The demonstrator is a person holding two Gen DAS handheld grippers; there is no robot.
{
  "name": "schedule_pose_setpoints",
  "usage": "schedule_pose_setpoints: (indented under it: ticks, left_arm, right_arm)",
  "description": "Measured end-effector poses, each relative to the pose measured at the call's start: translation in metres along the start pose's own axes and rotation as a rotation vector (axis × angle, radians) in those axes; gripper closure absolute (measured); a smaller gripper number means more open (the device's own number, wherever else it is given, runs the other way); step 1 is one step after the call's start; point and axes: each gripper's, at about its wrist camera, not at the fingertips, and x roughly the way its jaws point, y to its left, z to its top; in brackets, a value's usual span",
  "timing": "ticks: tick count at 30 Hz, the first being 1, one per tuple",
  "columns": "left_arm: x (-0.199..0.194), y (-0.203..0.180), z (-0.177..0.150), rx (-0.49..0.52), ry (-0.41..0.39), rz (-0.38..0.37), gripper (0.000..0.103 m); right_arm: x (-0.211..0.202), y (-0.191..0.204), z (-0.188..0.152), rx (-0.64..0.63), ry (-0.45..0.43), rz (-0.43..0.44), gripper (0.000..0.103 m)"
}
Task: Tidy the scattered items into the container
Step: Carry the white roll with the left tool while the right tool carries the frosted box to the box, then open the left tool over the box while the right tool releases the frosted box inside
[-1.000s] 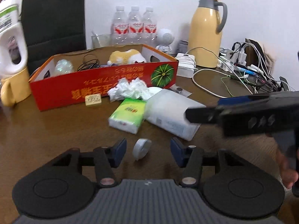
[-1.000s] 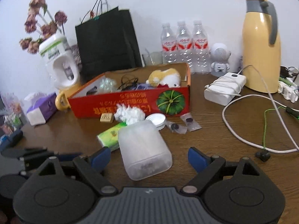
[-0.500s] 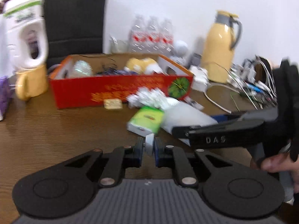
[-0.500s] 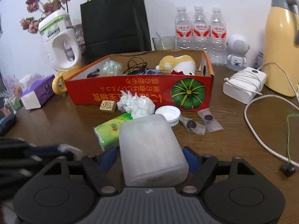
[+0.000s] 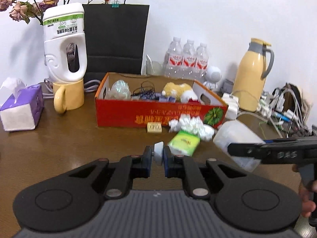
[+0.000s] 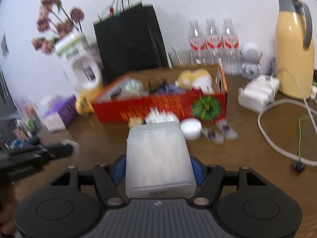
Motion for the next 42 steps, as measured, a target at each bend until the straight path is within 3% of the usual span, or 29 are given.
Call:
schedule_pose_setpoints:
  ticks: [4,7,12,19,24,28,32,37,42]
  left_arm:
    - [0.019,0.008,0.043,0.039,-0.064,0.027,0.091]
    - [0.049,0.025,0.085,0.028,-0.065,0.041,0.091]
    - [0.099,0.054,0.137,0.013,-0.058,0.143,0.091]
    - [0.122,0.081,0.155,0.012,-0.071,0.196,0.091]
    - [0.137,0.087,0.146,0.017,-0.053,0.204,0.091]
    - [0.144,0.090,0.145,0.002,-0.037,0.198,0.091]
    - [0.150,0.085,0.148,0.006,-0.030,0.181,0.091]
    - [0.170,0.073,0.154,-0.026,0.025,0.113,0.090]
    - [0.221,0.049,0.149,0.004,0.187,0.037,0.090]
  right_arm:
    - [0.004,0.013,0.041,-0.023,-0.044,0.046,0.038]
    - [0.027,0.023,0.079,-0.037,-0.057,0.077,0.038]
    - [0.113,0.027,0.140,0.125,0.051,0.243,0.038]
    - [0.236,0.046,0.159,0.186,0.251,0.184,0.038]
    - [0.274,0.062,0.150,0.189,0.317,0.132,0.037]
    - [0.283,0.059,0.147,0.207,0.355,0.166,0.036]
    - [0.263,0.040,0.150,0.202,0.326,0.192,0.035]
    - [0.236,0.010,0.165,0.158,0.298,0.122,0.035]
    - [0.214,-0.026,0.175,0.163,0.268,-0.003,0.034]
